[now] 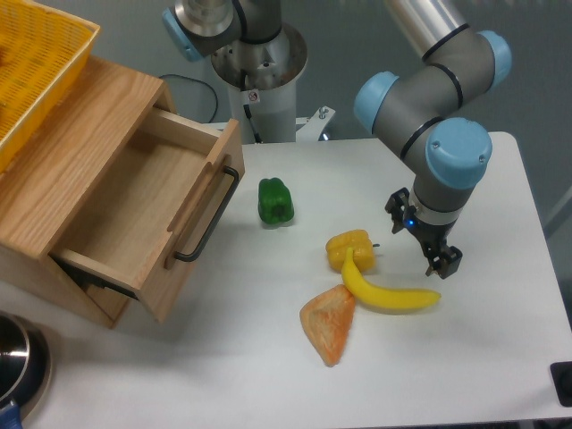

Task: Pick up the banana
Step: 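Lower the gripper onto the banana's tip beside the yellow pepper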

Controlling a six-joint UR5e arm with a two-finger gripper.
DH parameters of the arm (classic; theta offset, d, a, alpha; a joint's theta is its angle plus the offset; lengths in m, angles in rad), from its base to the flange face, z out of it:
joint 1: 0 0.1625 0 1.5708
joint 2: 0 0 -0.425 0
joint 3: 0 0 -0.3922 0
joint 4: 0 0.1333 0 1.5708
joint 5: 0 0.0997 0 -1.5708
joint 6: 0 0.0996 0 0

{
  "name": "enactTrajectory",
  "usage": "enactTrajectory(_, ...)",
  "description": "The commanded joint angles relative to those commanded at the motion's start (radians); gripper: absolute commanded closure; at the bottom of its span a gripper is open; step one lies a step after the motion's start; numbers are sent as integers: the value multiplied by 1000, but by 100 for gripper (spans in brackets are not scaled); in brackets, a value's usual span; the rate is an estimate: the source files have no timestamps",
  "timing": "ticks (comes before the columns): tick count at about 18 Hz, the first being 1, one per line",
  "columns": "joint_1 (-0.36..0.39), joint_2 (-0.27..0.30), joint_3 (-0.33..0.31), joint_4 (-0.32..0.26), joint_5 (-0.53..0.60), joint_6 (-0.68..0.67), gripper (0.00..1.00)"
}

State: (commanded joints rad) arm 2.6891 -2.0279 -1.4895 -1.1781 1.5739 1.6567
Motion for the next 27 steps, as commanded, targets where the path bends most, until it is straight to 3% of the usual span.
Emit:
enactTrajectory(5, -18, -11, 0, 15, 0, 0, 0)
enactTrajectory(9, -26, -32, -15, 87, 0, 0, 0)
enactTrajectory(12, -25, -35, -17, 89, 2, 6, 0)
enactTrajectory(20, -29, -126, 44, 110, 2, 12, 0)
enactTrajectory(27, -35, -163, 3, 113, 2, 15, 0)
